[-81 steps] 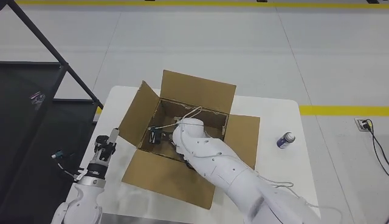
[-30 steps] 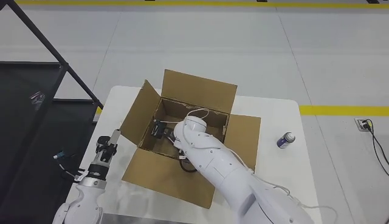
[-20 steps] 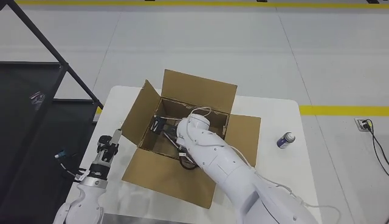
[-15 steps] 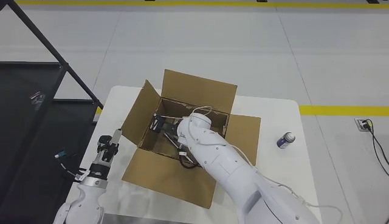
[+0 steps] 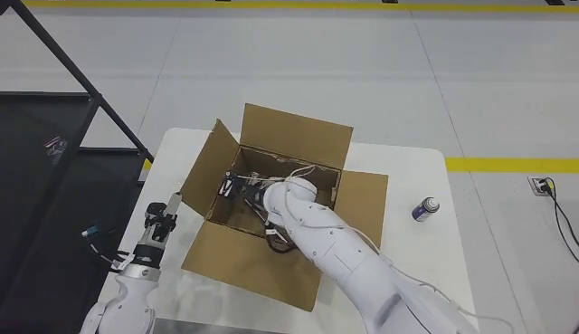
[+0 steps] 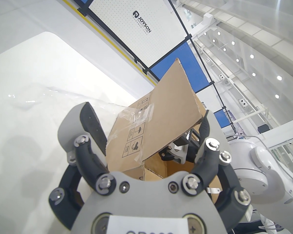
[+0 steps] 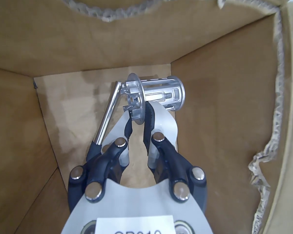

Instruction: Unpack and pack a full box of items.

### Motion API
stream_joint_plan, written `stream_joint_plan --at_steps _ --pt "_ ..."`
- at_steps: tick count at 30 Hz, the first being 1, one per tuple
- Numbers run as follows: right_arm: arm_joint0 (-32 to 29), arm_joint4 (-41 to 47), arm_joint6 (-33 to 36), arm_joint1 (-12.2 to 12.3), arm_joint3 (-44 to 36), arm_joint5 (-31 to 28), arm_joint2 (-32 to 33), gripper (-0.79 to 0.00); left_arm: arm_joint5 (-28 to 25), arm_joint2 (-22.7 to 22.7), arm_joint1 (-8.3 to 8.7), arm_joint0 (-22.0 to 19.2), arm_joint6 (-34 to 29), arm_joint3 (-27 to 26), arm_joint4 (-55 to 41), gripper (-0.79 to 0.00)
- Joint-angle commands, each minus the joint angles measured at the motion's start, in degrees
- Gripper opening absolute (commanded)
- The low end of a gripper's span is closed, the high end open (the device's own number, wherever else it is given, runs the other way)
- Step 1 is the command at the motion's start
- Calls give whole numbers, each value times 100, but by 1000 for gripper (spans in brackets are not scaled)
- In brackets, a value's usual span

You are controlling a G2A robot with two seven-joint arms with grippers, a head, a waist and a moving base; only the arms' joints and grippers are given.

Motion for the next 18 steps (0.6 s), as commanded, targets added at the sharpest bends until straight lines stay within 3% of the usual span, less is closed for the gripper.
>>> stream_joint_plan --at_steps 1,5,10,13,18 --pt "-356 -243 246 196 -814 237 116 -785 -7 2 -1 4 5 -10 7 0" --pt "-1493 -967 1143 685 -3074 578 593 -785 0 22 -4 18 5 -44 34 0" --pt "-3127 -1780 2017 1201 -5819 -29 1423 -785 8 70 -10 31 9 -59 56 0" --pt "-3599 -1930 1899 1319 -6425 -222 1698 -785 -3 85 -13 37 13 -58 62 0" --pt "-3766 -1437 1414 1347 -6471 -104 2037 -785 -22 93 -16 45 19 -36 51 0"
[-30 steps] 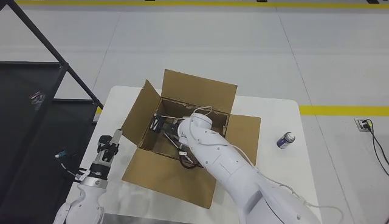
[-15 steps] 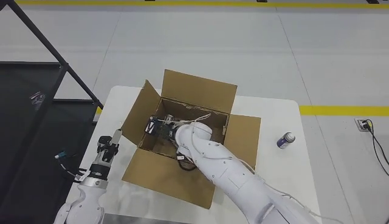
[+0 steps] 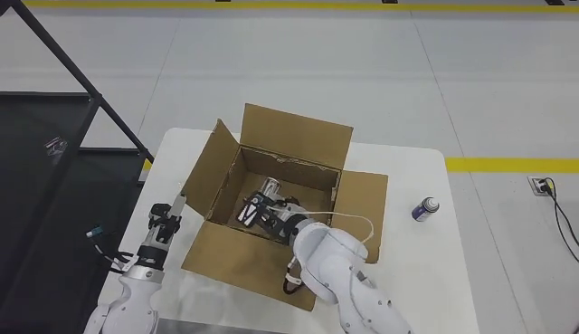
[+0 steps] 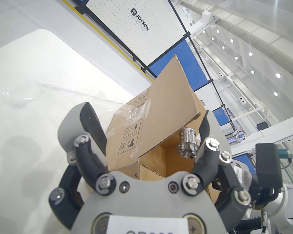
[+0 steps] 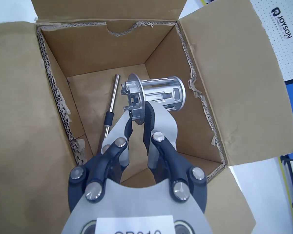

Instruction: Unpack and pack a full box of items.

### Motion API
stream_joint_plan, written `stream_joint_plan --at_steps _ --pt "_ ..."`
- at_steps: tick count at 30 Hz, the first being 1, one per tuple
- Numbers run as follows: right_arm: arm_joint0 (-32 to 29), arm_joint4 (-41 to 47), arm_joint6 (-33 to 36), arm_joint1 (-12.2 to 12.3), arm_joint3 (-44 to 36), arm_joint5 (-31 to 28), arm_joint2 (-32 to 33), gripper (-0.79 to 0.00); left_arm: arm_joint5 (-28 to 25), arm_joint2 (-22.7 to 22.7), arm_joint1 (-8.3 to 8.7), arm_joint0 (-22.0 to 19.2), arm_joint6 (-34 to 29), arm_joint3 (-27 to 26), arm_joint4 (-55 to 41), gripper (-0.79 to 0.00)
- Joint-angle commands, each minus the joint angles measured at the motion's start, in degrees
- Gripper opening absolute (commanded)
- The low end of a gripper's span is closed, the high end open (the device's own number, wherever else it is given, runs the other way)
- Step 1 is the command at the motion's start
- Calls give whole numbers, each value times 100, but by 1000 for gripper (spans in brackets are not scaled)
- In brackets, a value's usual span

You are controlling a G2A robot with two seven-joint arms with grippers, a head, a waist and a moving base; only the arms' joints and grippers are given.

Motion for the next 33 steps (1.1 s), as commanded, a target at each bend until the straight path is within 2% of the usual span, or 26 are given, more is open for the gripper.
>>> stream_joint_plan --at_steps 1,3,17,22,33 --pt "-19 481 -246 -8 59 103 185 -785 -12 3 -1 5 4 16 -4 0" --pt "3 725 -177 -10 139 144 311 -785 -17 6 -1 7 1 29 11 0" --pt "-29 749 -242 -8 122 163 313 -785 -20 -25 -4 -63 -7 73 -28 0" --pt "-390 1639 -634 26 -452 85 646 -785 -9 -78 1 -135 -38 167 -63 0" --pt "-1885 4444 -540 279 -2133 -979 1996 -785 93 -120 6 -302 -52 522 -31 0"
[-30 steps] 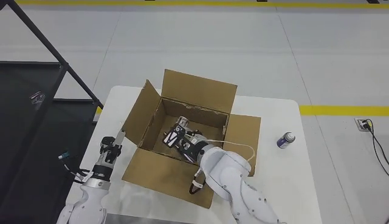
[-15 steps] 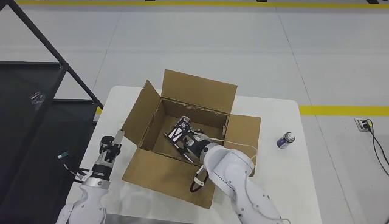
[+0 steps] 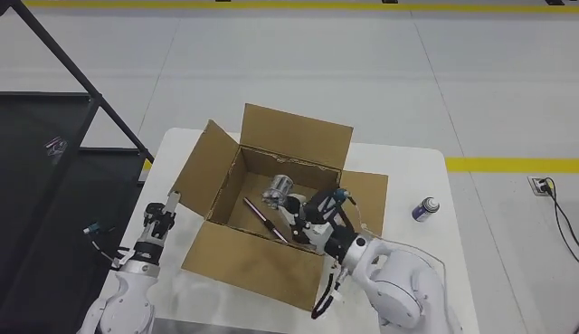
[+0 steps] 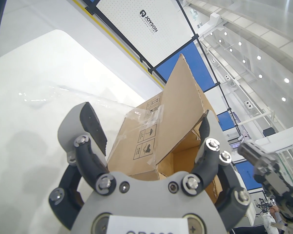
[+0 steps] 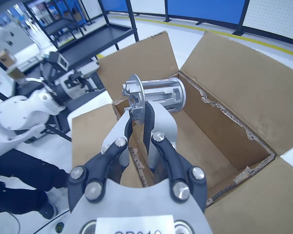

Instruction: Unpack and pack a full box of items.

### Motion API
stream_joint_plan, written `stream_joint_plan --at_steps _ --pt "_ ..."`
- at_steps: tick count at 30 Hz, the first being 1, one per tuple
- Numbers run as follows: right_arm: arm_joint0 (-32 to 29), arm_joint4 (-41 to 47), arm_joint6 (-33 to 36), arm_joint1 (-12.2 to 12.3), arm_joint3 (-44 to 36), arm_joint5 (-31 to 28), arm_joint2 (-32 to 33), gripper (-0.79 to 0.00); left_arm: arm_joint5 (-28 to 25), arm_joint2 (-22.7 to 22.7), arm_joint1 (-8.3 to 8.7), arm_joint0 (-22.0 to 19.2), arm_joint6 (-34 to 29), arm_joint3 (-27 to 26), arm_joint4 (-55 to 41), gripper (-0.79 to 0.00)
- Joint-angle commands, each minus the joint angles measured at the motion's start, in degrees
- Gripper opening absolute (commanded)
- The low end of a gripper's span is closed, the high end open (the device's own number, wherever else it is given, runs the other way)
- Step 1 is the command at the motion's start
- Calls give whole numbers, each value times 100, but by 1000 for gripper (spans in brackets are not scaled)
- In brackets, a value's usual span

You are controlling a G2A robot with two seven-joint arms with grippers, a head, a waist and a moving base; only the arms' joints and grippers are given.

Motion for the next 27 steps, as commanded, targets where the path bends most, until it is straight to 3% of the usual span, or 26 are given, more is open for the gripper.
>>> stream_joint_plan --at_steps 1,5,21,27 --pt "-348 729 63 58 -317 -228 318 -785 36 -16 1 -27 9 67 -6 0" --pt "-854 2342 147 163 -593 -781 840 -785 90 -58 2 -93 25 184 -45 0" --pt "-900 2392 83 180 -642 -668 815 -785 150 -37 0 -219 -2 239 -53 0" --pt "-1403 3527 328 304 -1113 -321 1385 -785 32 24 -21 -245 189 285 -136 0"
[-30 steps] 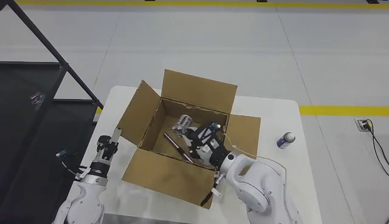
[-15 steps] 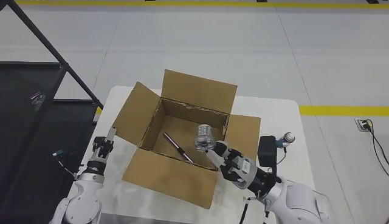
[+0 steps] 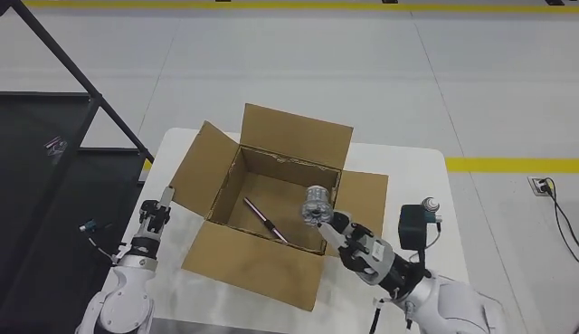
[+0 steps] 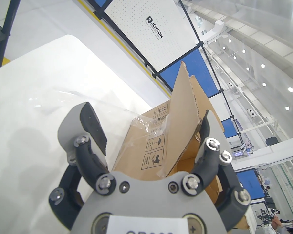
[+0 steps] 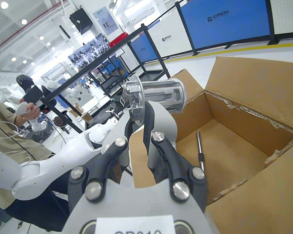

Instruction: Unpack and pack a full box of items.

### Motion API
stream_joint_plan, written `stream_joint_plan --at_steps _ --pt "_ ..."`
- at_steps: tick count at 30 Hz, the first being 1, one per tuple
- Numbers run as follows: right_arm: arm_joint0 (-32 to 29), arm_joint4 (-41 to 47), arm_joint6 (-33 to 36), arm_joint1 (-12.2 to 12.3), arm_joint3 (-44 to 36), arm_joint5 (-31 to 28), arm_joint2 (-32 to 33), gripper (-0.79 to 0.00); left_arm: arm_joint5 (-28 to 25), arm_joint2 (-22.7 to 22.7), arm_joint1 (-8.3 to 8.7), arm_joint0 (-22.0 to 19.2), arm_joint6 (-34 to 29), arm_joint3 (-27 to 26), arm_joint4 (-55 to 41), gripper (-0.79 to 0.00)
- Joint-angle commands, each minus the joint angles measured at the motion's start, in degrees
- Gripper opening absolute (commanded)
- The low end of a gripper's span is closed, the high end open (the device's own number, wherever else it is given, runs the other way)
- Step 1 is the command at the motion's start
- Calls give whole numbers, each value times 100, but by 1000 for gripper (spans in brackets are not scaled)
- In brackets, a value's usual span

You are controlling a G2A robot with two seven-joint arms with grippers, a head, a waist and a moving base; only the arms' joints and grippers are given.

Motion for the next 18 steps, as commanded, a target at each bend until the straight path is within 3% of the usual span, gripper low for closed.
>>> stream_joint_plan --at_steps 1,7,12,18 --pt "-268 610 152 54 -162 107 336 -785 -24 39 -9 -20 50 20 -27 0" --pt "-1009 2214 799 224 -316 467 1507 -785 -24 137 -23 -82 81 14 7 0" --pt "-1425 3341 948 332 208 641 2453 -785 -8 176 -28 -108 75 18 45 0" --pt "-1068 3497 1447 499 1398 1342 2836 -785 -1 176 -32 -109 96 17 58 0"
